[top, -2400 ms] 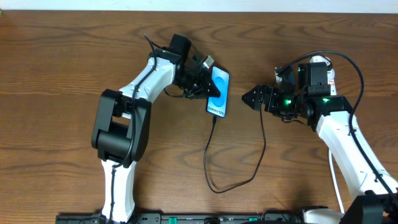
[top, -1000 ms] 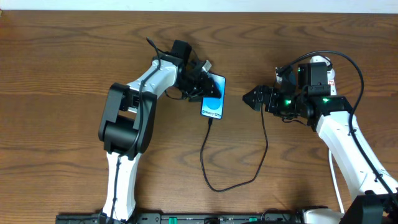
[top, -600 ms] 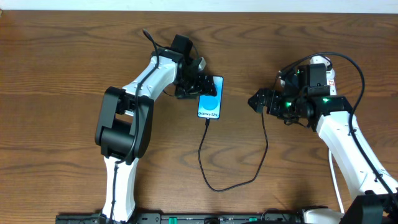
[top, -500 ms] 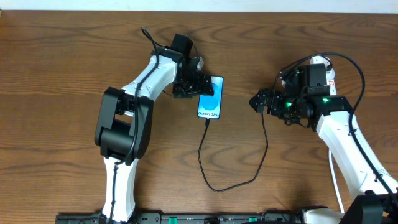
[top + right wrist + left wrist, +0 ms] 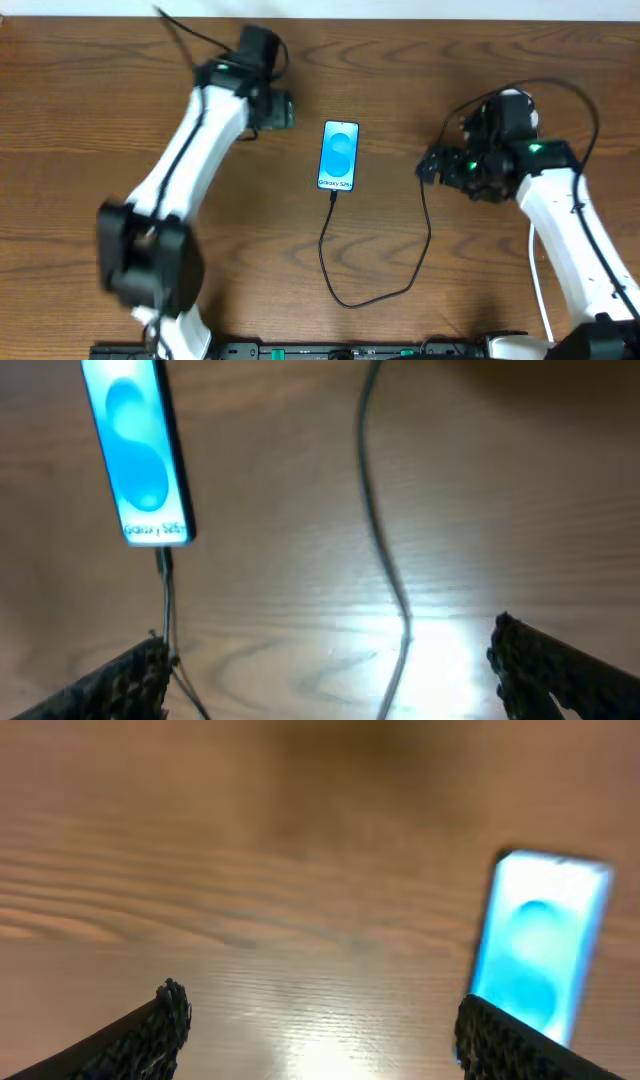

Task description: Plug charger to phone and switch on socket

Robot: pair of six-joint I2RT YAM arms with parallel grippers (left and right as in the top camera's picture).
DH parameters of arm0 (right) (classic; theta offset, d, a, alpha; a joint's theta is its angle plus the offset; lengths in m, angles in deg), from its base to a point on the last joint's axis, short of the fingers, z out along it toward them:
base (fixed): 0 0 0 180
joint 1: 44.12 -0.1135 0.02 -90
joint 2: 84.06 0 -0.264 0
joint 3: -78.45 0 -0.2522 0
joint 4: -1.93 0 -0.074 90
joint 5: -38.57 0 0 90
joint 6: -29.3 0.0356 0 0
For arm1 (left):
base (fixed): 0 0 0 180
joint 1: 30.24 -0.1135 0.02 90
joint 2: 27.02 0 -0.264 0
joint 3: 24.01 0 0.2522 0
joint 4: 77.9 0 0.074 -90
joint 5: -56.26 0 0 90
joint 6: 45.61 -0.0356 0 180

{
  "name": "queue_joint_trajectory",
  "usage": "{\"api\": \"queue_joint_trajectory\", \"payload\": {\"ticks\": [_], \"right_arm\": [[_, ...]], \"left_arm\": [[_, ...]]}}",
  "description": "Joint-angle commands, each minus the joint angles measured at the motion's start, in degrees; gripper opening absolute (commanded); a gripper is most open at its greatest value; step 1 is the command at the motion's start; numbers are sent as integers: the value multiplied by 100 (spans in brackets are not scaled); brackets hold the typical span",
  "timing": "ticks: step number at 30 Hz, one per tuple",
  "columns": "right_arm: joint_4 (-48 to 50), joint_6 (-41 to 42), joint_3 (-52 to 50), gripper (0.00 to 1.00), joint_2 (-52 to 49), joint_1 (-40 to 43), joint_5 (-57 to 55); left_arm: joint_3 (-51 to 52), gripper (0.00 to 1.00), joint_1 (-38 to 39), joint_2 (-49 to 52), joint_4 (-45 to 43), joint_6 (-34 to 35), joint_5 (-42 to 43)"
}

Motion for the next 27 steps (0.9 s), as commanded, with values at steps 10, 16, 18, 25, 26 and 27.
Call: {"api": "queue_joint_trajectory", "payload": {"ticks": [10, 16, 18, 25, 26, 27], "right_arm": [[-553, 129, 2564, 99, -1226, 1926, -2291], [149, 621, 2559, 99, -2031, 2435, -2500], [297, 621, 2559, 99, -2275, 2533, -2592], [507, 730, 2559, 99, -2837, 2852, -2581], [522, 730, 2559, 99, -2894, 2863, -2579], [557, 730, 2559, 99, -2992, 2874, -2538]], "left_arm": [[-24, 87, 2, -686, 28, 31, -540], [-24, 87, 2, -686, 28, 31, -540], [-24, 87, 2, -686, 28, 31, -540], [-24, 87, 2, -686, 28, 31, -540], [-24, 87, 2, -686, 28, 31, -540], [-24, 87, 2, -686, 28, 31, -540]]}}
